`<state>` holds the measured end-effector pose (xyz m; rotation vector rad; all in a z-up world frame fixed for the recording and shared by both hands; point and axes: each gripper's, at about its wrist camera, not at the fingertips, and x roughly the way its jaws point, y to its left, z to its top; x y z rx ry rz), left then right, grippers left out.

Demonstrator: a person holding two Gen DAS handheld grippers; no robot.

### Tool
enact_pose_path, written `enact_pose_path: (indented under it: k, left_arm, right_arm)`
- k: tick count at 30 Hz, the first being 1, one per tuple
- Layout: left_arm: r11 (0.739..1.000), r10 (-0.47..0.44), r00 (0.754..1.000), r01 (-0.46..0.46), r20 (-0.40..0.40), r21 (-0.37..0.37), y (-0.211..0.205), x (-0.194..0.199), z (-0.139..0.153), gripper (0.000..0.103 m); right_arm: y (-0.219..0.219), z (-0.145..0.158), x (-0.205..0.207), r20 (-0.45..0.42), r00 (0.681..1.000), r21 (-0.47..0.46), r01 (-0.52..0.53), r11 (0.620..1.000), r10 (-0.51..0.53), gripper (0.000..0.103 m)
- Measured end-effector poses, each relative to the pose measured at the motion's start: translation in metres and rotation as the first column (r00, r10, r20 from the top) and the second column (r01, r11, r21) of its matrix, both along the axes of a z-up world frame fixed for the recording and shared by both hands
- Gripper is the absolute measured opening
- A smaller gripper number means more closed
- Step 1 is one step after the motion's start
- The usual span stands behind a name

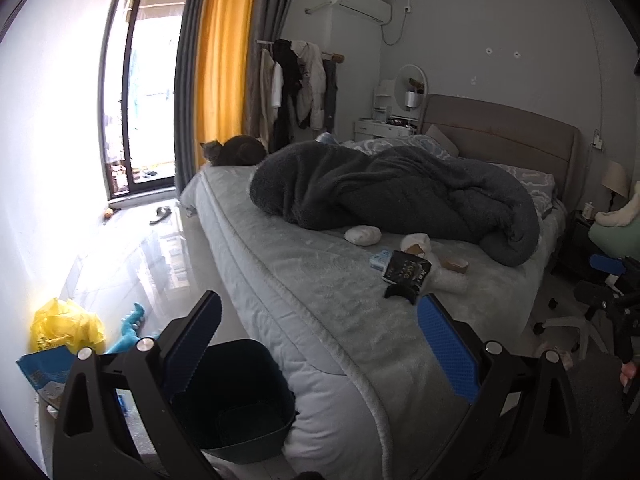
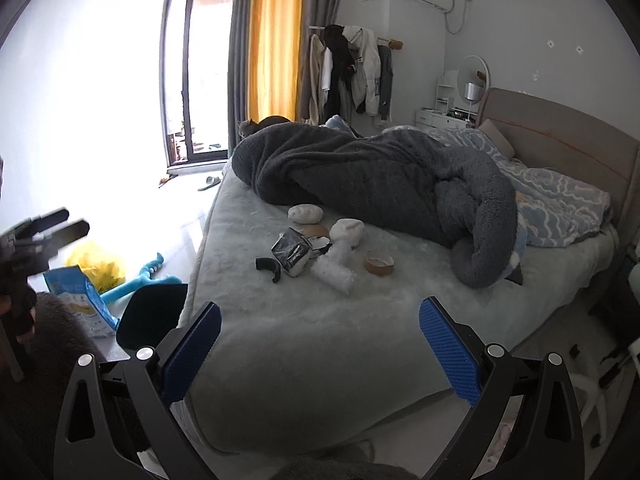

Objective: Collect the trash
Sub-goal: 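Move the right tool toward the clear bubble-wrap roll on the bed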

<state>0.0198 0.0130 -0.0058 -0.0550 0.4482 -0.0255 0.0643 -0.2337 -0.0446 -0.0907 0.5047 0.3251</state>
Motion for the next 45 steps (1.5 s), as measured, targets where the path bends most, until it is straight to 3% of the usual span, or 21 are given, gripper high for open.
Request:
enact_pose_path:
  k: [12,23,32,39,45]
  left_arm:
    - [0.995,-0.084,0.995,0.087,-0.051,0.050,-0.001,0.047,-0.033,0.099]
    - [0.979,-0.182,0.980,0.189,-0.084,0.075,-0.008,0.091,-0.053,0.099]
    - [0.944,-0.306,0.942,0.319,-0.138,0.082,-0.030,0.124,-0.072,0.099]
    - [0.911,-0.391,0.901,0.408,-0.189,0.056,-0.045,0.147,-0.082,0.099]
    - [0.894,-0.425,0.882,0.444,-0.205,0.056,-0.058,0.167,-0.089,0.098]
  right_arm:
    - [0.002,-0.038,0.073,-0.131,0.990,0.199,0.078,0.977,-0.052,0.100]
    - [0.013,-0.085,0.136,-0.263,0.960,0.186,0.148,0.971,-0.095,0.100]
    - [0.020,-0.101,0.172,-0.293,0.950,0.203,0.171,0.964,-0.107,0.100]
    - [0.019,-0.111,0.196,-0.312,0.940,0.196,0.208,0.958,-0.140,0.091]
    - [0.020,-0.117,0.212,-0.328,0.935,0.209,0.214,0.954,-0.138,0.082]
